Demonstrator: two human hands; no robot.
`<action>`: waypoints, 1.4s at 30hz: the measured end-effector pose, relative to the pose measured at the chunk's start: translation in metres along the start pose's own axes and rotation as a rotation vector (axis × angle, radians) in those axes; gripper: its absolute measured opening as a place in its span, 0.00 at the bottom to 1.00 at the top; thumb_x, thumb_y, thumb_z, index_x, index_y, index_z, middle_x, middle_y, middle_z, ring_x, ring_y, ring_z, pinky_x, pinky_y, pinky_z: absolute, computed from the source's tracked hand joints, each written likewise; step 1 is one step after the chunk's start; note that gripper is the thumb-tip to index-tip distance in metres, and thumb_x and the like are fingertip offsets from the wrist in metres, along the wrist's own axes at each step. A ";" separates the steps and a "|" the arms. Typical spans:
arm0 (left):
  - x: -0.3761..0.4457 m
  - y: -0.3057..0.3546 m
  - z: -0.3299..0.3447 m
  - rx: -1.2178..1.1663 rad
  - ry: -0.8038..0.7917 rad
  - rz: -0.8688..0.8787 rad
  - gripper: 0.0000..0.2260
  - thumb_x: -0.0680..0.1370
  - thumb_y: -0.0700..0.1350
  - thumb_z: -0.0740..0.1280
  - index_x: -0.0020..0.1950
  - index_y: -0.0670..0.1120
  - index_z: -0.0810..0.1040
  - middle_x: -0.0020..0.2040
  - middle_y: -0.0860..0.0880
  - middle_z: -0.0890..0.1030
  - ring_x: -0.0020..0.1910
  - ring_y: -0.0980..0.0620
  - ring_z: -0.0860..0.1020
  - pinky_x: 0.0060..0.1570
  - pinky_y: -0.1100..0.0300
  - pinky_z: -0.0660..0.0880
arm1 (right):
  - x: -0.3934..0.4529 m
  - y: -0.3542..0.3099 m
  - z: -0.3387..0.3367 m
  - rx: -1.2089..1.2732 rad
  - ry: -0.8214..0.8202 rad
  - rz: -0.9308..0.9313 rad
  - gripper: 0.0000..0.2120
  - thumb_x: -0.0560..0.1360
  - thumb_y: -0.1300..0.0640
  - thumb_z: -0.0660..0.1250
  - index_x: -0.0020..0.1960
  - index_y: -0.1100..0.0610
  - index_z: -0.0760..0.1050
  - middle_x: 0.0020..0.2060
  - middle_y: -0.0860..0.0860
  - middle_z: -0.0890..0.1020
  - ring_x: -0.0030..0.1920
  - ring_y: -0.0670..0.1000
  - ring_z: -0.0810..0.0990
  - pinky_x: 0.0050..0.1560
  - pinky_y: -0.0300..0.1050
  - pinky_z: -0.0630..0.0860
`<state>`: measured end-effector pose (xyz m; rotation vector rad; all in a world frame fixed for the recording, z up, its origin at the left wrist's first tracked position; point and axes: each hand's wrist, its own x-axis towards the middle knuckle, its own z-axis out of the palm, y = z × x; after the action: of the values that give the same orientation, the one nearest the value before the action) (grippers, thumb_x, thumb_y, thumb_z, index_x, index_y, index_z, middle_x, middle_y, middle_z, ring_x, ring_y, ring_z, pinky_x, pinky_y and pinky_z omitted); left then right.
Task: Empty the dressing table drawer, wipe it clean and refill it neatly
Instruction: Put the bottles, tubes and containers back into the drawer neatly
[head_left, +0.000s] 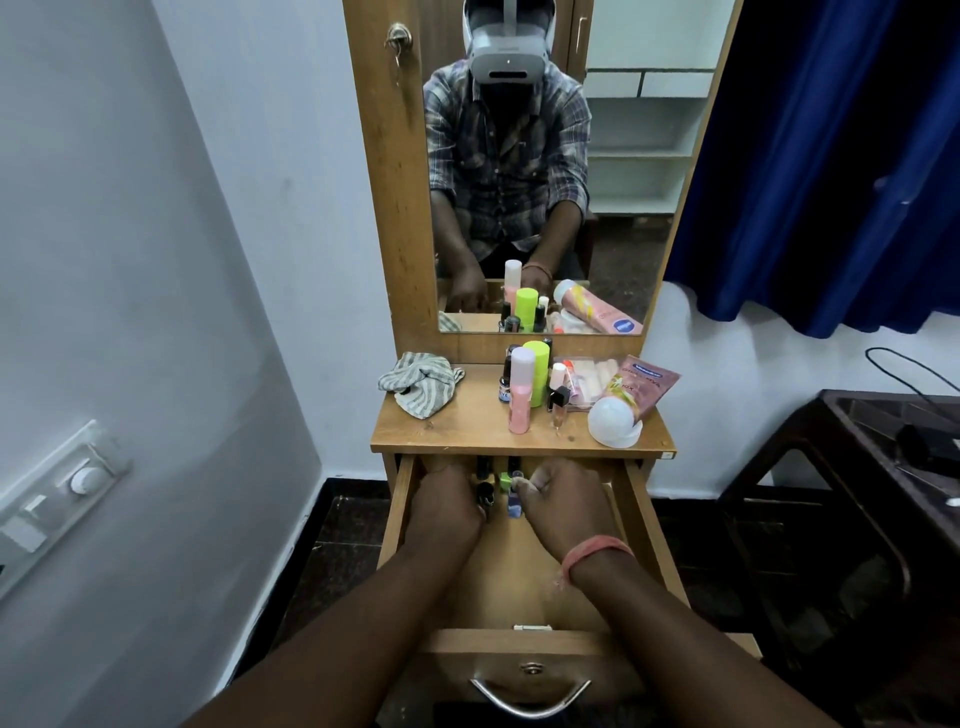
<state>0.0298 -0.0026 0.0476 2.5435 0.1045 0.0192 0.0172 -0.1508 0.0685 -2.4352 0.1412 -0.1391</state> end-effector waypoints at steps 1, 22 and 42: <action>-0.001 0.004 -0.004 0.004 0.001 0.011 0.08 0.75 0.35 0.70 0.51 0.44 0.82 0.47 0.46 0.85 0.48 0.46 0.84 0.45 0.55 0.80 | -0.003 -0.005 -0.009 0.020 0.024 -0.030 0.13 0.76 0.49 0.71 0.36 0.53 0.77 0.31 0.48 0.80 0.34 0.44 0.78 0.33 0.39 0.72; 0.047 0.071 -0.029 -0.275 0.218 0.138 0.20 0.78 0.48 0.75 0.69 0.49 0.78 0.62 0.49 0.84 0.56 0.49 0.81 0.49 0.58 0.72 | 0.046 -0.058 -0.061 -0.214 0.109 -0.117 0.17 0.77 0.63 0.64 0.66 0.60 0.69 0.56 0.58 0.81 0.56 0.60 0.81 0.49 0.47 0.73; 0.091 0.057 -0.051 -0.075 0.190 0.039 0.17 0.75 0.47 0.76 0.61 0.42 0.81 0.57 0.42 0.85 0.54 0.42 0.83 0.51 0.51 0.79 | 0.054 -0.040 -0.036 -0.034 0.214 -0.111 0.18 0.75 0.66 0.65 0.63 0.55 0.68 0.52 0.56 0.83 0.51 0.58 0.81 0.47 0.45 0.76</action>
<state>0.1231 -0.0135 0.1213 2.4635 0.1262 0.2747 0.0679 -0.1508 0.1256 -2.4573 0.1037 -0.4512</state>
